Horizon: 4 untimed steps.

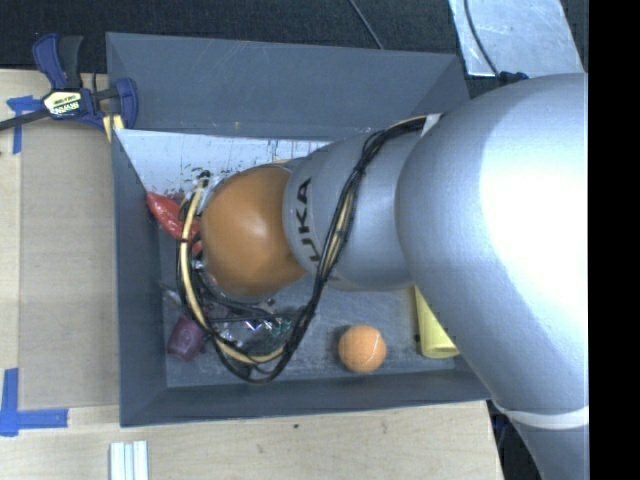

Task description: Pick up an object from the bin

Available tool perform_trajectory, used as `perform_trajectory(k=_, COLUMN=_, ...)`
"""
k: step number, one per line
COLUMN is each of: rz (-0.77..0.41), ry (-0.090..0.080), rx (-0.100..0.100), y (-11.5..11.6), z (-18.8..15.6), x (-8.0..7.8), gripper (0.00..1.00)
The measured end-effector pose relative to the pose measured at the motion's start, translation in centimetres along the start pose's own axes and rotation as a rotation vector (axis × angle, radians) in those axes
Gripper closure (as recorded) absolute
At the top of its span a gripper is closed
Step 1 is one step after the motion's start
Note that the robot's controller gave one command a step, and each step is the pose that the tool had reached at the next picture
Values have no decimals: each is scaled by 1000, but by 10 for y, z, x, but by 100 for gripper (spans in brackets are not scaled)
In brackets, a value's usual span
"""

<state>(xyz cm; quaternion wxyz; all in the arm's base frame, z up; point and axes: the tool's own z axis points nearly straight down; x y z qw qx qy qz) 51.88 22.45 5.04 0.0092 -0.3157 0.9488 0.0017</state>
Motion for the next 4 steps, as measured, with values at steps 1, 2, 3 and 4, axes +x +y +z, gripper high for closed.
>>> perform_trajectory(k=1, rz=-521, ry=-27, rx=24, y=22, z=-21, x=18, gripper=0)
perform_trajectory(k=2, rz=-291, ry=-3, rx=2, y=-29, z=-20, x=57, gripper=100)
perform_trajectory(k=3, rz=-291, ry=-3, rx=2, y=-29, z=-21, x=57, gripper=100)
perform_trajectory(k=4, rz=-291, ry=6, rx=-3, y=-27, z=-53, x=59, gripper=100)
